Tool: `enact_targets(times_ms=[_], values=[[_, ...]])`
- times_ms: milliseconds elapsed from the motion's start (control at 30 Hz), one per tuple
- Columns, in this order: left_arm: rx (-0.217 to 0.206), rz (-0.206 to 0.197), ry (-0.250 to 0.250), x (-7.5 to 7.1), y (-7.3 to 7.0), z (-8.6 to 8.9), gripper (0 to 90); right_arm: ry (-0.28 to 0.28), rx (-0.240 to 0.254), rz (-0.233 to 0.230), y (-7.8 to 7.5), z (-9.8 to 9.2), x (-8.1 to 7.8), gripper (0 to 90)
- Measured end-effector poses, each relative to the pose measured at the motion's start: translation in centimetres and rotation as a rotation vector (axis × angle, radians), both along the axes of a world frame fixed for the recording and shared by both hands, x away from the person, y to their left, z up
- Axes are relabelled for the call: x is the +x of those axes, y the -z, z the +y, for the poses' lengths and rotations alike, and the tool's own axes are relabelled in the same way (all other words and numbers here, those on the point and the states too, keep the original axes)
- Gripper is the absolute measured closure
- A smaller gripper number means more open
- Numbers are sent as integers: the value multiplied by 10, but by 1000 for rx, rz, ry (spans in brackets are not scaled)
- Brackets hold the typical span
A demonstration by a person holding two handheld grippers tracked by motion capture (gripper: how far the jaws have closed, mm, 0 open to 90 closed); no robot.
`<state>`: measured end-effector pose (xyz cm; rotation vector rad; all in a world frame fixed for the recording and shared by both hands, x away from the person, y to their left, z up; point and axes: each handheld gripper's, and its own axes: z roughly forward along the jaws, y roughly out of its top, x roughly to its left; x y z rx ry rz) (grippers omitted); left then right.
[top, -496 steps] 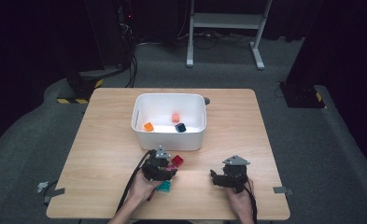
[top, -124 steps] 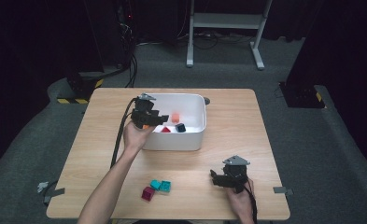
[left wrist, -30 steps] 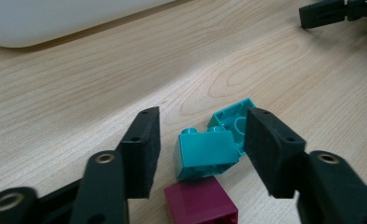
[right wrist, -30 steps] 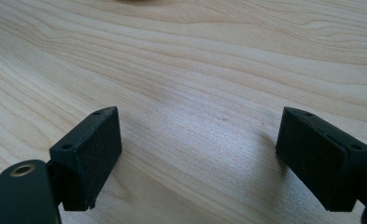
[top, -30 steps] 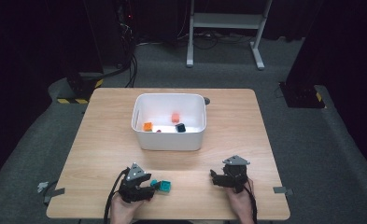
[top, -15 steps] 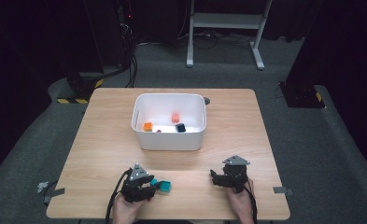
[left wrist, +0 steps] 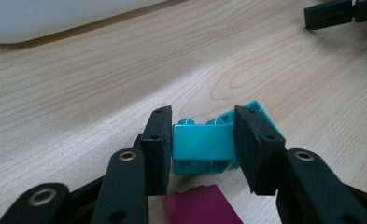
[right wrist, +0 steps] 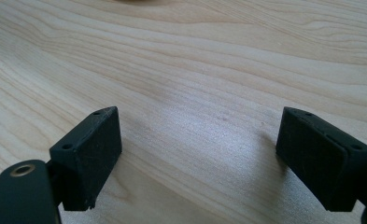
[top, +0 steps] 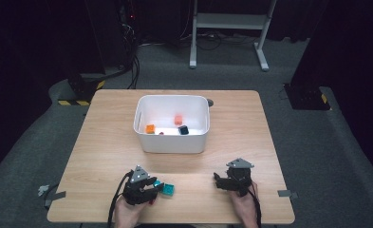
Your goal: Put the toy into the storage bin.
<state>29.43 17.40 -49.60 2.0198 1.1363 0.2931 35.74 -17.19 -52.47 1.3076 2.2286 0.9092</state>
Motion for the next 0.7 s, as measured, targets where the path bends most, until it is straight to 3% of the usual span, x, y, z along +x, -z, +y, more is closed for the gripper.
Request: enact_targets(times_ms=[433,700], values=[[-26,-13,11,9,-13,6,583,0,0,0,0,0,0,139],[-7,-65,21,15,-32,4,583,0,0,0,0,0,0,140]])
